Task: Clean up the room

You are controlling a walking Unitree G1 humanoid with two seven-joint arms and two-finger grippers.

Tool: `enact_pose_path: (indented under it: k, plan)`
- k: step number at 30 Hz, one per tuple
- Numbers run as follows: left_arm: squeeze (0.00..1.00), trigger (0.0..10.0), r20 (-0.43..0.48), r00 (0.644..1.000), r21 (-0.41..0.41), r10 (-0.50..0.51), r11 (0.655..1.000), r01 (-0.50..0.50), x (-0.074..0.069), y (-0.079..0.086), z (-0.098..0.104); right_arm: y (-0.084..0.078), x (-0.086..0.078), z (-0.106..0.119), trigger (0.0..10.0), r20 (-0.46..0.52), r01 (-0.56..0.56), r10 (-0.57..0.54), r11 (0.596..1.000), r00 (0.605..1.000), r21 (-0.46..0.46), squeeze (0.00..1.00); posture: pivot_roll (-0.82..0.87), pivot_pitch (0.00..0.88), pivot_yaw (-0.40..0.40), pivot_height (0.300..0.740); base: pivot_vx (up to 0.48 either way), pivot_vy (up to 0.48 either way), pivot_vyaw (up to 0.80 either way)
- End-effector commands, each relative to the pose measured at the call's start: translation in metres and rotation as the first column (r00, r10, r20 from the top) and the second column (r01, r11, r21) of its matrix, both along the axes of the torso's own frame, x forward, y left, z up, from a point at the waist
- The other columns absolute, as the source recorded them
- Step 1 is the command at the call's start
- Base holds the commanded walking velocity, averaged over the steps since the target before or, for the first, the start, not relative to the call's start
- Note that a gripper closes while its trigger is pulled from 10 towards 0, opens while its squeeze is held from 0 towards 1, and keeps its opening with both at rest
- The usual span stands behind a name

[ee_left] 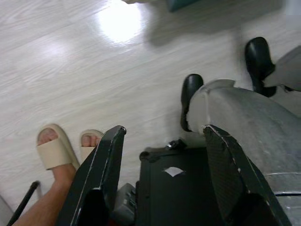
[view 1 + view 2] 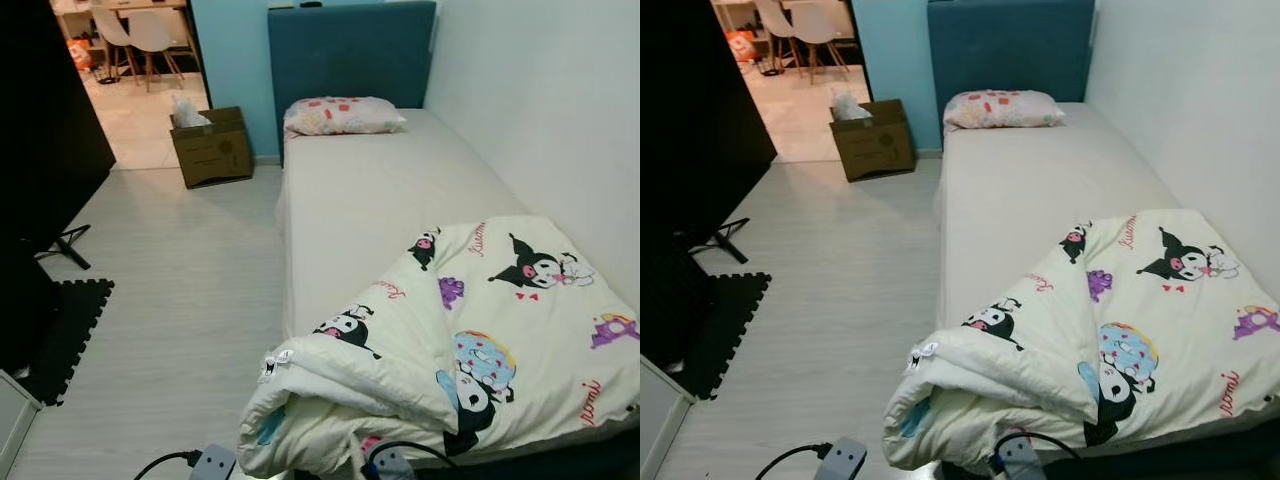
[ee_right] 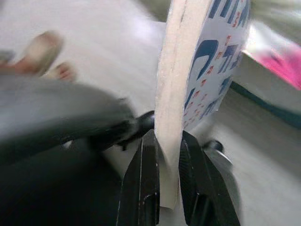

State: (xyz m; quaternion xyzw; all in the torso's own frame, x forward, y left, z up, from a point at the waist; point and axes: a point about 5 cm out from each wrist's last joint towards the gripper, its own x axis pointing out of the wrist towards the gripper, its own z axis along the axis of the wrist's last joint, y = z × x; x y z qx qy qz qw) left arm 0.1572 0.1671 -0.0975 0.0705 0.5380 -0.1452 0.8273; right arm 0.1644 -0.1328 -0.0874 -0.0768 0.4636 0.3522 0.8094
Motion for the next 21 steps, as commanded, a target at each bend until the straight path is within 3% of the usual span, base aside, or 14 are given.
enact_pose_path:
  k: [1,3,4,6,8,11,12,16,21]
  plan:
    - [0.00,10.0,0.001,1.000,-0.006,-0.008,1.000,0.008,0.001,-0.002,0.001,0.012,0.011,0.008,10.0,0.056,-0.121,0.118,0.992,0.991,0.045,0.00,-0.01,0.000,0.010,0.727,0.000,0.000,0.63]
    - [0.00,10.0,0.002,1.000,-0.009,-0.011,1.000,0.011,0.002,-0.002,0.001,0.008,0.022,0.014,10.0,0.085,-0.241,0.242,0.970,0.967,-0.025,0.00,-0.01,0.000,0.008,0.727,0.000,0.000,0.63]
    - [0.00,10.0,0.002,1.000,-0.009,-0.011,1.000,0.011,0.002,-0.002,0.001,0.008,0.022,0.014,10.0,0.085,-0.241,0.242,0.970,0.967,-0.025,0.00,-0.01,0.000,0.008,0.727,0.000,0.000,0.63]
    - [0.00,10.0,0.003,1.000,-0.012,-0.011,1.000,0.011,0.003,-0.002,0.001,-0.002,0.043,0.025,10.0,0.118,-0.314,0.327,0.943,0.938,-0.113,0.00,-0.01,0.000,0.008,0.727,0.000,0.000,0.65]
    - [0.00,10.0,0.003,1.000,-0.013,-0.012,1.000,0.012,0.003,-0.002,0.001,-0.005,0.051,0.030,10.0,0.132,-0.322,0.337,0.939,0.932,-0.122,0.00,-0.01,0.000,0.009,0.727,0.000,0.000,0.65]
    - [0.00,10.0,0.002,1.000,-0.012,-0.021,1.000,0.021,0.003,-0.002,0.001,0.002,0.066,0.045,10.0,0.199,-0.349,0.353,0.935,0.914,-0.053,0.00,-0.01,0.000,0.010,0.727,0.000,0.000,0.64]
    - [0.00,10.0,0.003,1.000,-0.013,-0.025,1.000,0.026,0.004,-0.003,0.002,0.015,0.082,0.063,10.0,0.319,-0.320,0.286,0.946,0.903,0.056,0.00,-0.01,0.000,0.008,0.727,0.000,0.000,0.63]
    - [0.00,10.0,0.006,1.000,-0.013,-0.027,1.000,0.027,0.004,-0.003,0.002,0.022,0.089,0.072,10.0,0.370,-0.288,0.223,0.949,0.902,0.131,0.00,-0.01,0.000,0.005,0.727,0.000,0.000,0.63]
    - [0.00,10.0,0.030,0.999,0.003,-0.044,0.999,0.044,0.007,-0.003,0.003,0.026,0.093,0.070,10.0,0.385,-0.128,0.047,0.974,0.922,0.189,0.00,-0.01,0.000,0.002,0.727,0.000,0.000,0.63]
